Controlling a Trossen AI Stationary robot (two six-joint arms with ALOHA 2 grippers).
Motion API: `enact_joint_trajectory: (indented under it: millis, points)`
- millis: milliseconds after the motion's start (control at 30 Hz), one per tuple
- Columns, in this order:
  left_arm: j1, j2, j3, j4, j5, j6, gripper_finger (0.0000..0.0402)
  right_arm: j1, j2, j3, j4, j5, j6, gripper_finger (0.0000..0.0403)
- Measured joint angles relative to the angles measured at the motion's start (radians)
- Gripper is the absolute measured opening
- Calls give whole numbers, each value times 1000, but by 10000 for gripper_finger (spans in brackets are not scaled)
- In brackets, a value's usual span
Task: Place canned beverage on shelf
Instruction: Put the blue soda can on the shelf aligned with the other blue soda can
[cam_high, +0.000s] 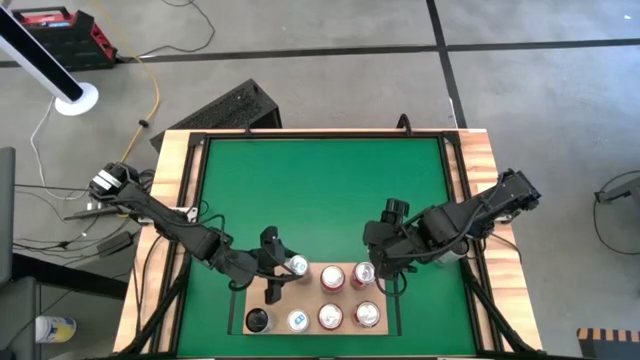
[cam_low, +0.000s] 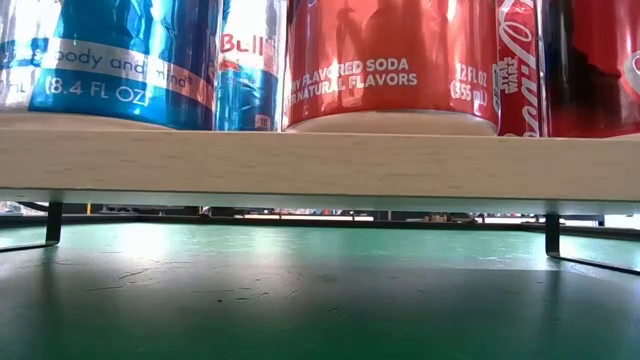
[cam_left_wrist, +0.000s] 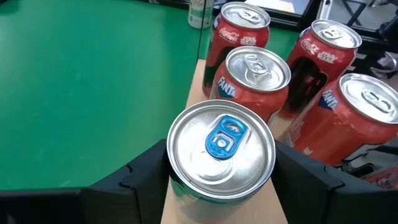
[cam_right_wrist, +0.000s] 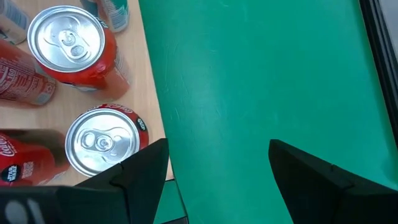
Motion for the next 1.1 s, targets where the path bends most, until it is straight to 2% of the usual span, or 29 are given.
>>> enact_joint_trajectory:
  millis: [167,433,700,1100]
  points:
    - [-7,0,9,6,11,-27,223,0,0,0,-2,0,-22,302]
    - [-27,0,53,-100,2,-54,223,-15,0,0,2,1,-66,302]
    - [-62,18,66,-128,-45,-134,223,-42,0,0,2,1,-69,302]
    - [-60,46,109,-177,-47,-98,225,-52,0,0,26,0,-94,302]
